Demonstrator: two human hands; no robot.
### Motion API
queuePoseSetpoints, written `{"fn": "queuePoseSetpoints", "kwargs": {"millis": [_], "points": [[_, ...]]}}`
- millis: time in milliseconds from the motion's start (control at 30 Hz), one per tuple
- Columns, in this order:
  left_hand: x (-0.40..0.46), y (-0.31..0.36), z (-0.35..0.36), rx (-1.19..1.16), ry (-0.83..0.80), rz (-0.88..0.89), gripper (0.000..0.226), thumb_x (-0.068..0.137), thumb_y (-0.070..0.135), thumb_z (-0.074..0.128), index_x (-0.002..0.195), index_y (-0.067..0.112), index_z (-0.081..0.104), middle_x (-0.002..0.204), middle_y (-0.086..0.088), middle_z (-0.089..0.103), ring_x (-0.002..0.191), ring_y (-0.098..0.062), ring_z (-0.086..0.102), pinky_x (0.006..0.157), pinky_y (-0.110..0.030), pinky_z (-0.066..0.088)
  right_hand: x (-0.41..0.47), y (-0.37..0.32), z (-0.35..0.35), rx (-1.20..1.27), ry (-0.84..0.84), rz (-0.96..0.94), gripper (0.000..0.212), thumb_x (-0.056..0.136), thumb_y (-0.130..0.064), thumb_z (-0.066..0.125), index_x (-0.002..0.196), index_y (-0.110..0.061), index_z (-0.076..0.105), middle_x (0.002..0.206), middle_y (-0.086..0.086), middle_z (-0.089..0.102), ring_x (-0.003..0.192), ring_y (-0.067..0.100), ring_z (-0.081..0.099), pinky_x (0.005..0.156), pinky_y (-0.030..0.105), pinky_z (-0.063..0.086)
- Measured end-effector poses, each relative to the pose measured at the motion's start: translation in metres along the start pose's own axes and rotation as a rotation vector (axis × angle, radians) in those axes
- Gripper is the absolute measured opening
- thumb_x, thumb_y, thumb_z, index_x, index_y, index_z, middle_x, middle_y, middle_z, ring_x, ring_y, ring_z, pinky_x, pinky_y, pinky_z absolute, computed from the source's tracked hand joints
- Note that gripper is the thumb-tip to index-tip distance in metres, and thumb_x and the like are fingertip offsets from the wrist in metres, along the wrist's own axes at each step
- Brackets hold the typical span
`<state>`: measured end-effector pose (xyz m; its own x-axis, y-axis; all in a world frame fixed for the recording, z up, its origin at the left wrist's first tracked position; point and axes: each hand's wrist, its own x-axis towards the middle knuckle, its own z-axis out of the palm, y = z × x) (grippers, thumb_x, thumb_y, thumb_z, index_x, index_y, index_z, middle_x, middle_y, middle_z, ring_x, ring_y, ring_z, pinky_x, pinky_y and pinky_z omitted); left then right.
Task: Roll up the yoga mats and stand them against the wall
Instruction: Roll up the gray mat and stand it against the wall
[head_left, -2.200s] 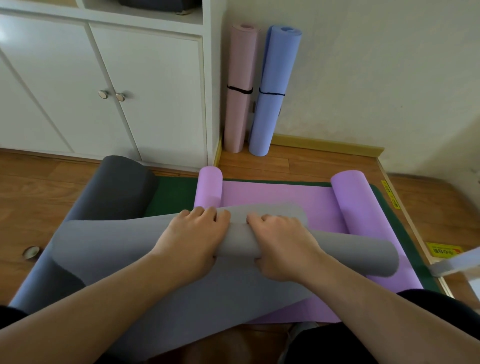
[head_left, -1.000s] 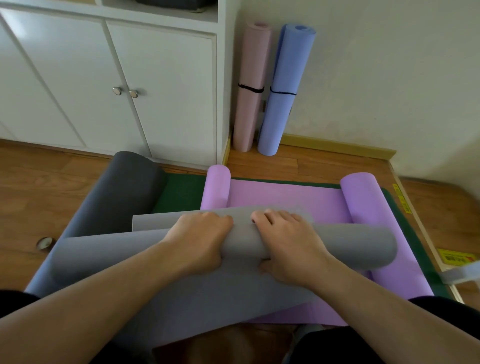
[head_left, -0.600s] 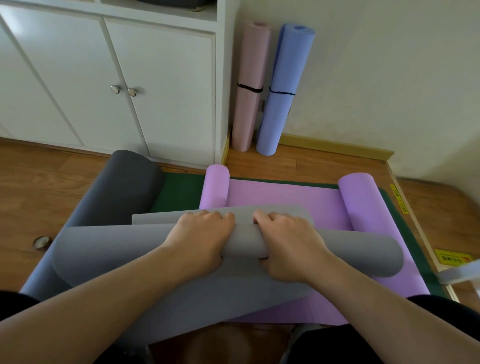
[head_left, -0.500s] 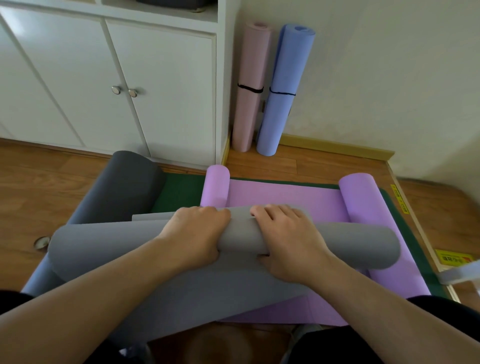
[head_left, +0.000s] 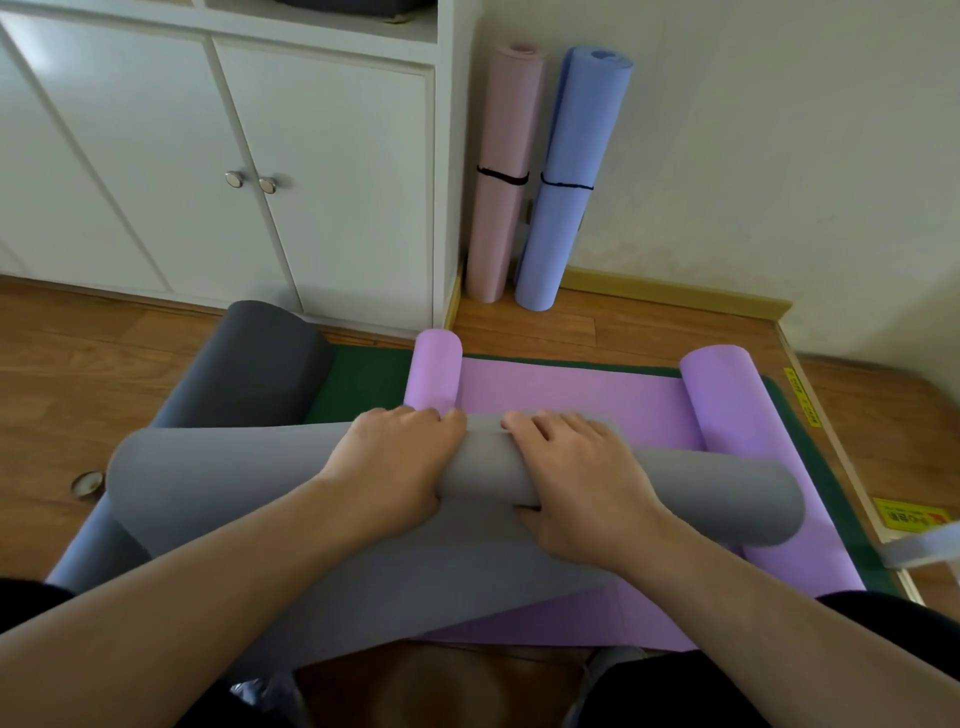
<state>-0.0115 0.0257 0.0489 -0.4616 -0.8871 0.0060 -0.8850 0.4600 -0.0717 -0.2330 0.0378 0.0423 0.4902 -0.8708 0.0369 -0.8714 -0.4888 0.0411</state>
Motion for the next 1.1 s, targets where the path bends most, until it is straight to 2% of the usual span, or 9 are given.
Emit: {"fn": "queuePoseSetpoints", "kwargs": {"millis": [100,233,367,467,600,800,867,933,1100], "points": [[0.001,-0.006,-0.004,-0.025,0.014,-0.011,0.042,0.081,0.037,0.067,0.117,0.027,0.048,0.108,0.006,0.065,0.099,-0.024,0.066,0.070,-0.033,0.040,0.001,-0.001,0.005,-0.034,0.004,0.013,0.086,0.064,-0.049,0.088,0.134,-0.021,0.046,0.110,0.002,0.067,0.096,0.028,0.065,0.076,0.041,0.053],[-0.001,0.001,0.005,0.003,0.066,0.071,0.052,0.073,0.039,0.081,0.116,0.023,0.056,0.107,0.002,0.065,0.095,-0.024,0.064,0.083,-0.038,0.053,0.001,-0.003,0.000,-0.007,-0.028,0.050,0.066,0.080,-0.043,0.076,0.132,-0.021,0.043,0.111,0.005,0.066,0.096,0.031,0.066,0.073,0.040,0.051],[-0.002,0.005,0.015,0.081,0.064,0.079,0.062,0.062,0.040,0.090,0.110,0.019,0.059,0.099,-0.002,0.065,0.083,-0.025,0.064,0.072,-0.038,0.055,0.000,-0.001,-0.003,0.050,-0.058,0.067,0.061,0.078,-0.045,0.074,0.125,-0.023,0.043,0.109,0.004,0.066,0.094,0.032,0.068,0.071,0.041,0.050],[0.000,0.002,0.009,0.073,0.068,0.069,0.058,0.049,0.034,0.091,0.095,0.018,0.059,0.081,0.001,0.064,0.067,-0.024,0.063,0.056,-0.032,0.042,0.000,-0.002,-0.001,0.059,-0.014,0.031,0.068,0.076,-0.047,0.078,0.129,-0.024,0.043,0.115,0.001,0.063,0.099,0.029,0.065,0.076,0.041,0.051],[-0.001,-0.003,0.001,-0.003,0.001,-0.005,0.043,0.078,0.038,0.071,0.112,0.022,0.049,0.103,0.004,0.064,0.093,-0.024,0.066,0.069,-0.034,0.044,0.002,-0.004,0.003,-0.073,-0.019,0.021,0.088,0.056,-0.052,0.092,0.125,-0.021,0.047,0.104,0.003,0.066,0.087,0.029,0.066,0.071,0.041,0.052],[-0.008,0.002,0.001,-0.044,0.072,0.043,0.057,0.072,0.041,0.077,0.117,0.023,0.049,0.104,0.006,0.062,0.090,-0.021,0.064,0.073,-0.034,0.050,0.002,-0.003,-0.006,-0.022,-0.035,0.010,0.058,0.076,-0.041,0.074,0.121,-0.020,0.046,0.103,0.004,0.067,0.087,0.032,0.066,0.065,0.038,0.046],[-0.008,0.002,0.007,0.027,0.088,0.071,0.062,0.060,0.041,0.085,0.110,0.020,0.055,0.096,0.002,0.062,0.080,-0.022,0.064,0.066,-0.036,0.052,0.002,-0.002,-0.009,-0.005,-0.055,0.025,0.055,0.075,-0.042,0.073,0.119,-0.021,0.046,0.102,0.003,0.067,0.086,0.032,0.067,0.066,0.039,0.048],[-0.007,0.003,0.007,0.054,0.058,0.067,0.062,0.054,0.038,0.087,0.105,0.018,0.058,0.088,0.001,0.062,0.071,-0.023,0.063,0.058,-0.035,0.050,0.002,-0.001,-0.007,0.024,-0.047,0.015,0.060,0.074,-0.043,0.075,0.122,-0.022,0.045,0.106,0.002,0.066,0.090,0.031,0.066,0.069,0.040,0.050],[-0.005,-0.002,-0.011,-0.013,-0.042,-0.035,0.045,0.080,0.043,0.068,0.116,0.024,0.050,0.106,0.004,0.063,0.095,-0.025,0.067,0.069,-0.033,0.044,0.003,-0.007,0.000,-0.093,0.011,-0.037,0.095,0.060,-0.048,0.089,0.137,-0.019,0.043,0.115,0.004,0.062,0.098,0.029,0.063,0.083,0.043,0.054]]}}
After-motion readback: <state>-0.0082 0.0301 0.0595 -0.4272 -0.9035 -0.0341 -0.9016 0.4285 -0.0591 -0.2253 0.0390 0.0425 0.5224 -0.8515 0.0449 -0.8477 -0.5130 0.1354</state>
